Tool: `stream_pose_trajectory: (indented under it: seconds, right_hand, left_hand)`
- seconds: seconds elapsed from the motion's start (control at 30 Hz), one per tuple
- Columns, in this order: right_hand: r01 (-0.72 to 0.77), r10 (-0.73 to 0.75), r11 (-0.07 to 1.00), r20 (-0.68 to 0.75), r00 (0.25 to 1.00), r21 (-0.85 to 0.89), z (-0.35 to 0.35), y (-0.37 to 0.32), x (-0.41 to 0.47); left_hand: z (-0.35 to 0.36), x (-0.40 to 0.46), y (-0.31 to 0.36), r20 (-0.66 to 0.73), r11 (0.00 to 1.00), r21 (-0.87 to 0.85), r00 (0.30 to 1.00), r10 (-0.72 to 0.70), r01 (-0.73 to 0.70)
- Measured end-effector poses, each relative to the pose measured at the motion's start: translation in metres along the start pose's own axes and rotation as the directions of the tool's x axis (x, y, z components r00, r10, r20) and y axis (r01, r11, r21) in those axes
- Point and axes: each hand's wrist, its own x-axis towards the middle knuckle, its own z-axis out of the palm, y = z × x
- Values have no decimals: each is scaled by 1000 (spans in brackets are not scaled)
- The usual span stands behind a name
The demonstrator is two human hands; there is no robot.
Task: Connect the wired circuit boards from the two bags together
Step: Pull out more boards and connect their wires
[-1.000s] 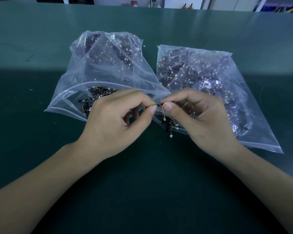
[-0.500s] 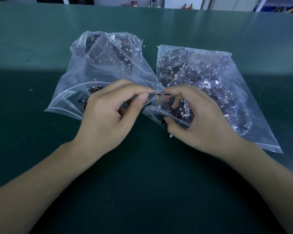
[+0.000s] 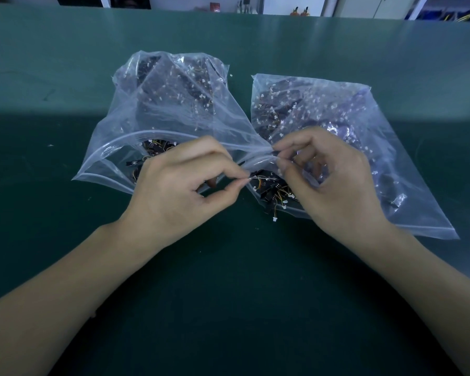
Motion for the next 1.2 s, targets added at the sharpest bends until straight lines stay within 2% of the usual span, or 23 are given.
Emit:
stream_pose_trajectory:
  seconds: [0.13,0.3,0.43,0.57,0.8,0.87,0.97,1.13,1.2]
  right_hand:
    - [37,-37,999,-33,999,-5,2,-2,-1]
    - [127,-129,991,-40,991,-48,5,-7,-3]
    - [169,-170,985,-25,985,-40,6,-10,-4]
    - [189,-189,981,0,982,-41,9,-10,-4]
    - [158,-156,987,54,986,-40,10,-9,-6]
    - [145,-143,989,61,988,-37,9,-9,-6]
    - [137,-134,990,60,989,-45,9,-9,-6]
    - [108,-105,993,62,993,-44,10,-8,-7]
    - [104,-101,994,62,993,-43,9,-9,-7]
  left_hand:
    - [2,2,-2,-17,992,122,999,27,-25]
    - [11,6,7,-48,946,301,989,140,-119]
    - [18,9,11,-4,887,436,985,171,-152]
    - [19,7,12,162,865,454,974,158,-216]
    - [16,6,16,198,877,414,965,173,-242]
    - [14,4,17,190,916,348,972,139,-199]
    - [5,3,12,149,962,268,989,5,-46]
    - [-9,4,-11,72,876,465,981,-179,126]
    - [-13,3,-18,59,857,492,976,-210,154]
